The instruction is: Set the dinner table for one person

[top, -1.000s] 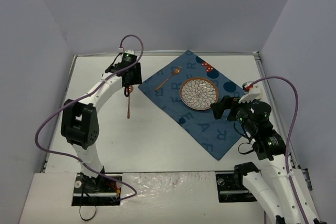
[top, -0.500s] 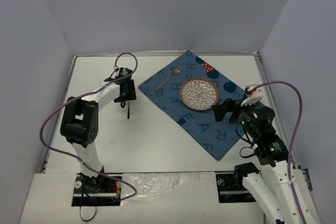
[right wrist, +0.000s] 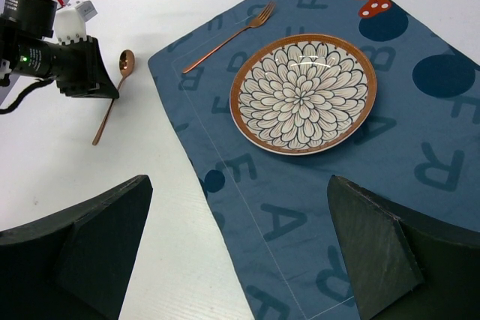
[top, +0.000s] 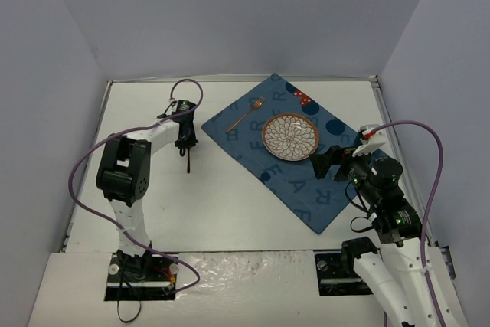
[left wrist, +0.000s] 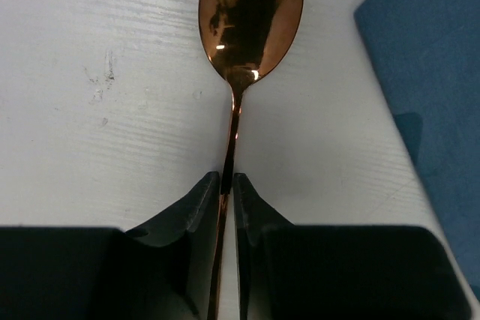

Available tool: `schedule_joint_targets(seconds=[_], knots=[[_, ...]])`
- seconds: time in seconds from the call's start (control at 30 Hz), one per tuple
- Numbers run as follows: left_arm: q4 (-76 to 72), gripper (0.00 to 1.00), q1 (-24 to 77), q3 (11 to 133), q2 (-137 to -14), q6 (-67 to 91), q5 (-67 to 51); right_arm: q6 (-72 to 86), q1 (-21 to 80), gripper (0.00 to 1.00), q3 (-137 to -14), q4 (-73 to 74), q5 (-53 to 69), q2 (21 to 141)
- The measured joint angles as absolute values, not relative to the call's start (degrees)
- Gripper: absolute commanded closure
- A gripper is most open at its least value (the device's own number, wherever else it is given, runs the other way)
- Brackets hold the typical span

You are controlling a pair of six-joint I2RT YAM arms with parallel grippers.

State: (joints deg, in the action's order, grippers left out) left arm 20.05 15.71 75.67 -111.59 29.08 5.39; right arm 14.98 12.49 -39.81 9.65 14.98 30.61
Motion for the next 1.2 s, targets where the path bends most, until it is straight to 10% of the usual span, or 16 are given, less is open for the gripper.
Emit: schedule_joint_targets(seconds=[0.63, 1.2], knots=[[27.41, 1.00, 23.60, 77.57, -107.79, 27.22, 4.90, 14.94, 12.49, 0.00, -41.39, 11.35, 14.90, 29.85], [34.14, 1.00, 56.10, 116.53, -125.70, 26.75, 4.41, 11.97, 12.49, 0.00, -51.94, 16.84, 8.60, 18.48]])
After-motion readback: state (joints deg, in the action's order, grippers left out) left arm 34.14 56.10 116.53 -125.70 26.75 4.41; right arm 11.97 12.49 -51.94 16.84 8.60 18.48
